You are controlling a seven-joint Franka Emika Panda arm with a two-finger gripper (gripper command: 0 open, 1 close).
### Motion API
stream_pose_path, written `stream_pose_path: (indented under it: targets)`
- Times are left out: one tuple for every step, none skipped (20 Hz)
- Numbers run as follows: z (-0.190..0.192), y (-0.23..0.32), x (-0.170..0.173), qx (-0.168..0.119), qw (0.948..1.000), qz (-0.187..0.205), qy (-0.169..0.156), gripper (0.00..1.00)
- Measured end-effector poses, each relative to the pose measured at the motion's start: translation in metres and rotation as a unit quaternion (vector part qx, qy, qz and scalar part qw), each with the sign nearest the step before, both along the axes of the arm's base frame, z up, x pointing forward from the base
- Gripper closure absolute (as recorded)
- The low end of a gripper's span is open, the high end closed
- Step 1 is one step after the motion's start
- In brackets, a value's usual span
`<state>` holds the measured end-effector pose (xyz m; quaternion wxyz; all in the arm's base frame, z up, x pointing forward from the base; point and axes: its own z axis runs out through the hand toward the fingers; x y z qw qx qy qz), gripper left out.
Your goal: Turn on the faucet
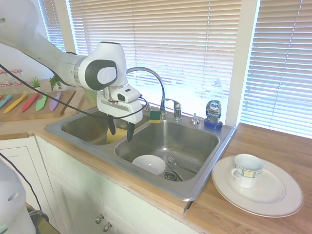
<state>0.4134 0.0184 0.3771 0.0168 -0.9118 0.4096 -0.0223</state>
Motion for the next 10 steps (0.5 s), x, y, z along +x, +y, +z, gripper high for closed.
stream_pose_path:
  targets:
    - [-0.0002,0.0,0.0,-0.001,1.0,0.001,0.0,0.0]
    - [-0.0008,-0.0005,0.0001,-0.004,1.0,0.004,0.001,0.0]
    - [-0.0009,-0.0014,0.0003,-0.005,1.0,0.003,0.001,0.0]
    - [-0.001,-0.0027,0.0004,-0.006,1.0,0.002,0.001,1.0]
    - [-0.0009,-0.0035,0.0005,-0.006,1.0,0.003,0.0,1.0]
    - [-0.0007,-0.0038,0.0007,-0.006,1.0,0.003,-0.001,1.0]
    - [-0.0005,-0.0038,0.001,-0.006,1.0,0.003,-0.002,1.0]
    - [-0.0004,-0.0038,0.0011,-0.006,1.0,0.003,-0.002,1.0]
    - [-0.0002,-0.0038,0.0012,-0.006,1.0,0.003,-0.002,1.0]
    - [0.0,-0.0038,0.0013,-0.006,1.0,0.003,-0.003,1.0]
